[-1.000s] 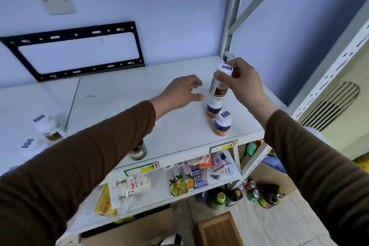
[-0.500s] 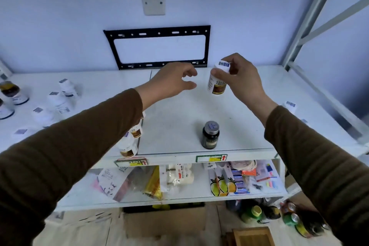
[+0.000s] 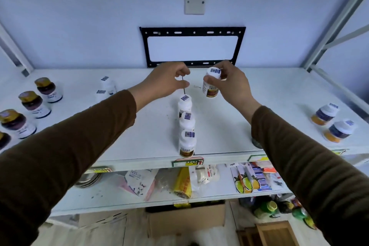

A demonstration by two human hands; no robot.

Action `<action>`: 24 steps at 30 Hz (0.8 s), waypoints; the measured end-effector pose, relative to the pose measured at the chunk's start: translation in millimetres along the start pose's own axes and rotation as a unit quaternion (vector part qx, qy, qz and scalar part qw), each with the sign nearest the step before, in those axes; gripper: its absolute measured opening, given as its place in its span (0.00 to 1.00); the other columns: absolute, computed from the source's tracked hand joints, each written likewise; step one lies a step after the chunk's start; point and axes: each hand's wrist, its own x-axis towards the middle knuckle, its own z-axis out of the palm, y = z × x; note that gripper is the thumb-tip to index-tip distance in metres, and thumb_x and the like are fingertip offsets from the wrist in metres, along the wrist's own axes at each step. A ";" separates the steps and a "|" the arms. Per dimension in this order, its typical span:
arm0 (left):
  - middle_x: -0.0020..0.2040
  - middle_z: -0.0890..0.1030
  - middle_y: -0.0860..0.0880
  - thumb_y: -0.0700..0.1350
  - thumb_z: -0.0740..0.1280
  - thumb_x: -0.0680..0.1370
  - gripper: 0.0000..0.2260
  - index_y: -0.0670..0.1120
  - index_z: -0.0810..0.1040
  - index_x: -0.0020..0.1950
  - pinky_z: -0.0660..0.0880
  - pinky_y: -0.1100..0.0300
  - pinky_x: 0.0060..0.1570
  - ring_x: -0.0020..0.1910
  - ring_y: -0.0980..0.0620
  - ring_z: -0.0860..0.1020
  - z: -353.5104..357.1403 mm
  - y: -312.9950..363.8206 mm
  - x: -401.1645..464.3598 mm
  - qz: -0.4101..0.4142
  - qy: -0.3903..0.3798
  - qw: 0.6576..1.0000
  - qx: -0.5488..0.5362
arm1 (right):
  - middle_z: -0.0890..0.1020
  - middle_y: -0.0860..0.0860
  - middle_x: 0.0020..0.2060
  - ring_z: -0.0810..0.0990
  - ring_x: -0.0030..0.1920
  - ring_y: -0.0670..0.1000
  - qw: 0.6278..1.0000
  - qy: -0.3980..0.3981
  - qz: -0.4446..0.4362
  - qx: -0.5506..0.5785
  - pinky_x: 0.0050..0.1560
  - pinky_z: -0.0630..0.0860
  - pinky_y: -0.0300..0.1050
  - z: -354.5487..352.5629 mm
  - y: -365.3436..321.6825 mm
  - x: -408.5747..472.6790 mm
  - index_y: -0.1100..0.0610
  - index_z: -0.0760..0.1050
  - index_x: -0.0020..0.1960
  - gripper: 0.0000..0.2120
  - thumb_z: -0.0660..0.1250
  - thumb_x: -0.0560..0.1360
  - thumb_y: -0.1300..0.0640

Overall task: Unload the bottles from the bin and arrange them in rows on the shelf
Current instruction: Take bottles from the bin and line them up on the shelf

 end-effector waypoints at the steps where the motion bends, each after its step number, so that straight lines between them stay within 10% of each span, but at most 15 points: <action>1: 0.58 0.81 0.53 0.49 0.73 0.75 0.15 0.50 0.79 0.60 0.75 0.58 0.57 0.57 0.54 0.78 -1.5 -7.6 1.8 -0.003 0.001 1.000 -0.004 | 0.81 0.43 0.43 0.79 0.44 0.46 1.000 -0.001 -0.001 -0.004 0.46 0.78 0.50 7.1 -0.6 5.8 0.49 0.74 0.52 0.16 0.73 0.70 0.43; 24: 0.57 0.81 0.51 0.49 0.73 0.75 0.14 0.49 0.79 0.60 0.75 0.57 0.58 0.56 0.53 0.78 -14.2 -118.5 21.8 -0.010 -0.076 0.995 -0.060 | 0.77 0.44 0.40 0.79 0.32 0.46 0.970 -0.133 0.153 -0.137 0.27 0.69 0.38 134.6 5.7 62.7 0.48 0.72 0.50 0.18 0.76 0.67 0.45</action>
